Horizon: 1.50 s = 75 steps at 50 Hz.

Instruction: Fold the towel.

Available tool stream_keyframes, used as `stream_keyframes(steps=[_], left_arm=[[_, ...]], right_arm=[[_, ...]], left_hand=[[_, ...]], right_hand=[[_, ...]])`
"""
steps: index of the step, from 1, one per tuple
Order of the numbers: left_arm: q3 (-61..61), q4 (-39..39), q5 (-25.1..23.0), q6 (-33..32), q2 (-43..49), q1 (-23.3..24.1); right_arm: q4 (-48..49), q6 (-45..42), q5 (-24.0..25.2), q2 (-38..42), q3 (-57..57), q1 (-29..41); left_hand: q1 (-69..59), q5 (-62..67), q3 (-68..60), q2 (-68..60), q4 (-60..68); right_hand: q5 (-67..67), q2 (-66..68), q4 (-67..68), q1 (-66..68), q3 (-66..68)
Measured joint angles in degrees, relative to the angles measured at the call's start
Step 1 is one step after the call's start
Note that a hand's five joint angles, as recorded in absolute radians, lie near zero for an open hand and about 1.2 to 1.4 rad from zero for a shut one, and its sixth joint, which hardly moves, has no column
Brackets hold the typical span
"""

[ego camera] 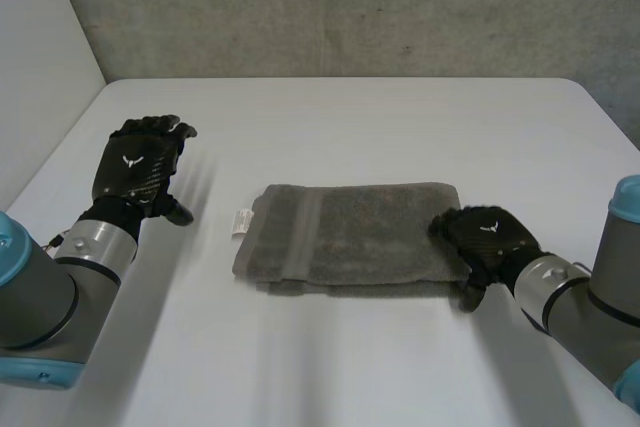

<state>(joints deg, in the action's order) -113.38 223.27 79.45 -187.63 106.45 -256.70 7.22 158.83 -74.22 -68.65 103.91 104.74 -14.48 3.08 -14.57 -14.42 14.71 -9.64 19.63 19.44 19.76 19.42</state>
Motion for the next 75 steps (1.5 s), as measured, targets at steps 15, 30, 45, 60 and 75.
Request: stream_keyframes(steps=[15, 30, 45, 60, 75], left_arm=[[-0.9, 0.3, 0.0, 0.0, -0.6, 0.3], [2.1, -0.3, 0.3, 0.7, -3.5, 1.8], [5.7, -0.6, 2.3, 5.3, -5.1, 5.1], [17.2, -7.6, 3.6, 7.4, 1.2, 13.6], [22.2, -10.6, 3.3, 6.5, 17.1, 17.4]], right_arm=[[4.5, 5.9, 2.8, 1.1, -0.7, -3.1], [-8.2, -6.7, 2.5, 1.5, -21.9, 11.0], [-9.5, -6.0, -3.0, 22.2, -40.6, 31.9], [-4.8, 14.7, -5.6, 0.0, -23.5, 14.8], [-2.2, 24.5, -3.5, 9.0, -20.2, 13.0]], left_hand=[[0.0, 0.0, 0.0, 0.0, 0.0], [0.0, 0.0, 0.0, 0.0, 0.0], [0.0, 0.0, 0.0, 0.0, 0.0], [0.0, 0.0, 0.0, 0.0, 0.0], [0.0, 0.0, 0.0, 0.0, 0.0]], right_hand=[[-55.4, 50.7, 56.7, 53.9, 55.9], [-55.5, 51.2, 56.8, 54.2, 56.2], [5.8, -5.2, -3.2, -4.2, -1.6], [6.4, -5.9, -4.7, -6.5, -5.4], [6.4, -5.9, -4.7, -6.5, -5.5]])
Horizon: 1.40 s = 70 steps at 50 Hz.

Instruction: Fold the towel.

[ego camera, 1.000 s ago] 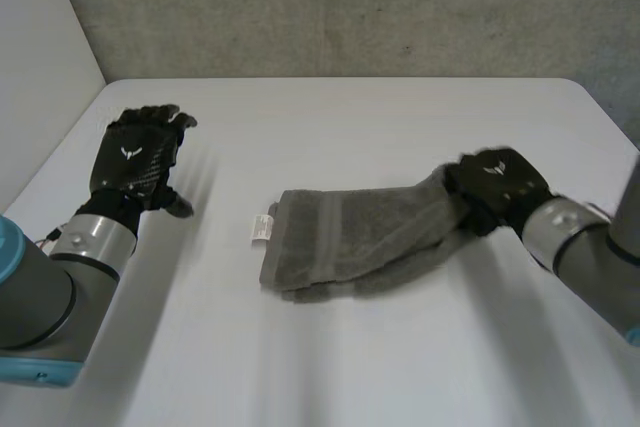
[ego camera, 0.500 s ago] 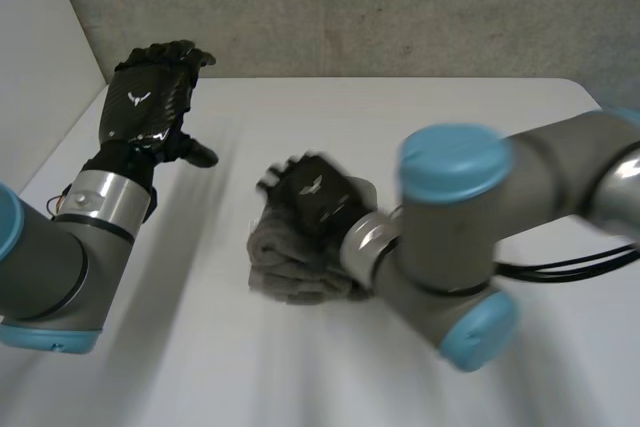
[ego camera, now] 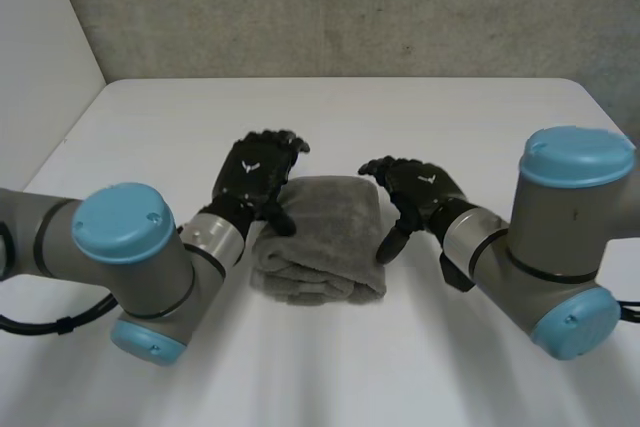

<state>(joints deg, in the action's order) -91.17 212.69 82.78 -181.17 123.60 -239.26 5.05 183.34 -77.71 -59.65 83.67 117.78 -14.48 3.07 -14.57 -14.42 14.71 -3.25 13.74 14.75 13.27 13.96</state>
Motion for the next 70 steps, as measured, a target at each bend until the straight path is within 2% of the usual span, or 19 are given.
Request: stream_keyframes(steps=[10, 16, 20, 26, 32, 35, 39, 45, 51, 70], left_arm=[[-4.2, -1.0, 0.0, -2.8, 1.4, -0.3], [-5.6, -1.1, 0.3, -4.8, -0.7, -0.3], [-5.4, -1.1, 0.8, -5.3, -4.8, -0.3], [-2.5, -2.7, 2.1, -5.3, -13.3, -0.3], [3.1, -9.2, 4.5, -4.9, -19.1, -0.4], [7.4, -14.9, 7.5, -4.4, -20.3, -0.4], [13.0, -22.9, 12.8, -3.1, -20.3, -0.7], [18.5, -31.3, 17.8, -0.7, -19.3, -1.2], [20.6, -35.1, 18.6, 0.6, -18.7, -1.5], [21.5, -38.5, 18.1, 0.6, -19.6, -1.3]], right_arm=[[1.0, 4.4, -0.5, 6.0, -1.9, 0.5], [0.4, 4.1, -0.8, 5.9, -3.2, 0.4], [-1.0, 3.9, -0.9, 2.3, -3.8, 0.1], [-3.5, 3.1, -1.5, -7.8, -5.5, -0.7], [-4.0, 2.0, -6.9, -16.6, -7.7, -3.2], [-3.8, 0.0, -11.9, -19.6, -8.4, -4.8], [-3.6, -4.3, -17.1, -20.7, -9.0, -6.0], [-4.0, -11.4, -20.8, -19.3, -9.8, -6.0], [-5.6, -14.1, -21.3, -17.2, -10.9, -5.5], [-7.9, -13.4, -20.7, -16.6, -11.6, -5.2]], left_hand=[[0.0, 0.0, 0.0, 0.0, 0.0], [0.0, 0.0, 0.0, 0.0, 0.0], [0.0, 0.0, 0.0, 0.0, 0.0], [0.0, 0.0, 0.0, 0.0, 0.0], [0.0, 0.0, 0.0, 0.0, 0.0], [0.0, 0.0, 0.0, 0.0, 0.0], [0.0, 0.0, 0.0, 0.0, 0.0], [0.0, 0.0, 0.0, 0.0, 0.0], [0.0, 0.0, 0.0, 0.0, 0.0], [0.0, 0.0, 0.0, 0.0, 0.0]], right_hand=[[0.0, 0.0, 0.0, 0.0, 0.0], [0.0, 0.0, 0.0, 0.0, 0.0], [0.0, 0.0, 0.0, 0.0, 0.0], [0.0, 0.0, 0.0, 0.0, 0.0], [0.0, 0.0, 0.0, 0.0, -0.2], [0.0, 0.0, 0.0, 0.0, -0.2], [0.0, 0.0, 0.0, 0.0, -0.2], [0.0, 0.0, 0.0, 0.0, -0.2], [0.0, 0.0, 0.0, 0.0, -0.2], [0.0, 0.0, 0.0, 0.0, -0.2]])
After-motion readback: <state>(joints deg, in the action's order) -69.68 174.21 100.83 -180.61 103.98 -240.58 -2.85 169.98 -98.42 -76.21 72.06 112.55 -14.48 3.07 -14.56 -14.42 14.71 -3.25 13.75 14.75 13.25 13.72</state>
